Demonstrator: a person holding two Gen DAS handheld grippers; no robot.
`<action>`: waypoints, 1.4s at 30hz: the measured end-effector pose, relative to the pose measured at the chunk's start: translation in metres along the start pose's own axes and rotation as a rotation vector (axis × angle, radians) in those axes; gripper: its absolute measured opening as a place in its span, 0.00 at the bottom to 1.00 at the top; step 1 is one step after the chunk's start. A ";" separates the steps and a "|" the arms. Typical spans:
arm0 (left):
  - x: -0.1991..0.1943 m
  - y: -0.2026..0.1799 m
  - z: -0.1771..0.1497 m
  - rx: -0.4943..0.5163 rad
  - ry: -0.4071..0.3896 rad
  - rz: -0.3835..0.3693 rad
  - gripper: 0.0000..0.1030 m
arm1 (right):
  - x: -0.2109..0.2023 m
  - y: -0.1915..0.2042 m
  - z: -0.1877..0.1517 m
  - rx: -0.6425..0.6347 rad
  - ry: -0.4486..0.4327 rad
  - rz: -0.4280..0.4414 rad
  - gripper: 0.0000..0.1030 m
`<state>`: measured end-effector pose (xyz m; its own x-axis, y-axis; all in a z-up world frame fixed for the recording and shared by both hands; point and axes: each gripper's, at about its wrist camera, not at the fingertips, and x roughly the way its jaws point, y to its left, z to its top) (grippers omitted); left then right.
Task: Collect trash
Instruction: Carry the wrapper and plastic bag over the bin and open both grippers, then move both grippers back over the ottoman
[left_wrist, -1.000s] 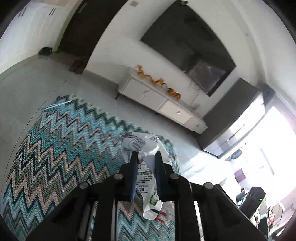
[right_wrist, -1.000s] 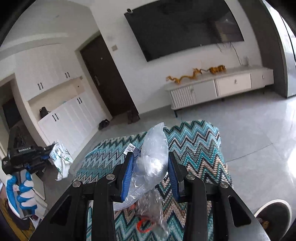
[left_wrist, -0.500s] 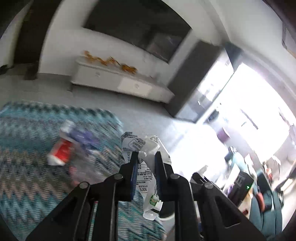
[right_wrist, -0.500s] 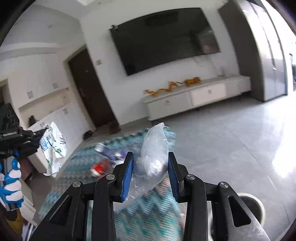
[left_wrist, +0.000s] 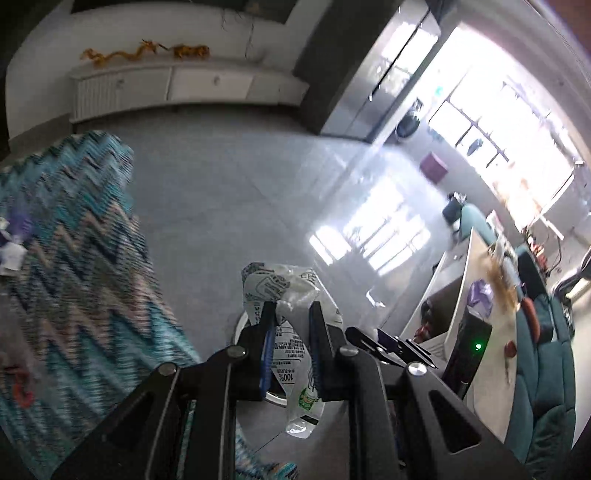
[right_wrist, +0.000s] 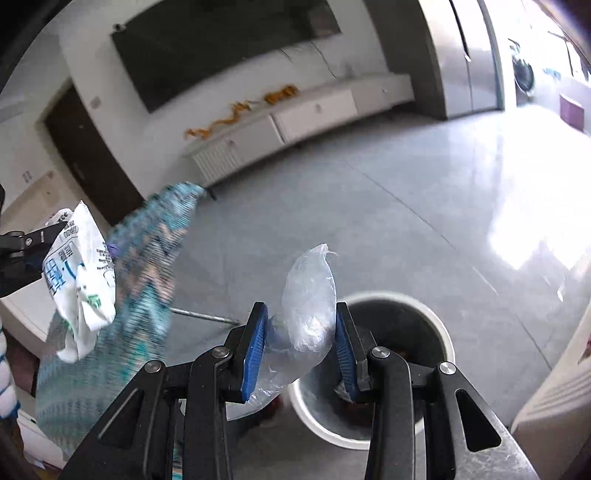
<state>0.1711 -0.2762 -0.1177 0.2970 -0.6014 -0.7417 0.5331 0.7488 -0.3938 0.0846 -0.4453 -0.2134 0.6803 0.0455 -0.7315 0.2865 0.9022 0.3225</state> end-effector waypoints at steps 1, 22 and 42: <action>0.011 -0.002 0.001 0.001 0.016 0.002 0.16 | 0.005 -0.005 -0.003 0.016 0.011 -0.007 0.36; -0.023 0.015 -0.006 0.026 -0.058 -0.038 0.50 | -0.006 0.013 0.000 0.044 -0.009 -0.068 0.51; -0.289 0.204 -0.107 -0.065 -0.400 0.267 0.50 | -0.082 0.273 0.024 -0.249 -0.181 0.146 0.55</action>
<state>0.1092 0.0806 -0.0419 0.7046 -0.4366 -0.5594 0.3500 0.8996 -0.2612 0.1234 -0.2129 -0.0506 0.8173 0.1247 -0.5626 0.0191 0.9699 0.2427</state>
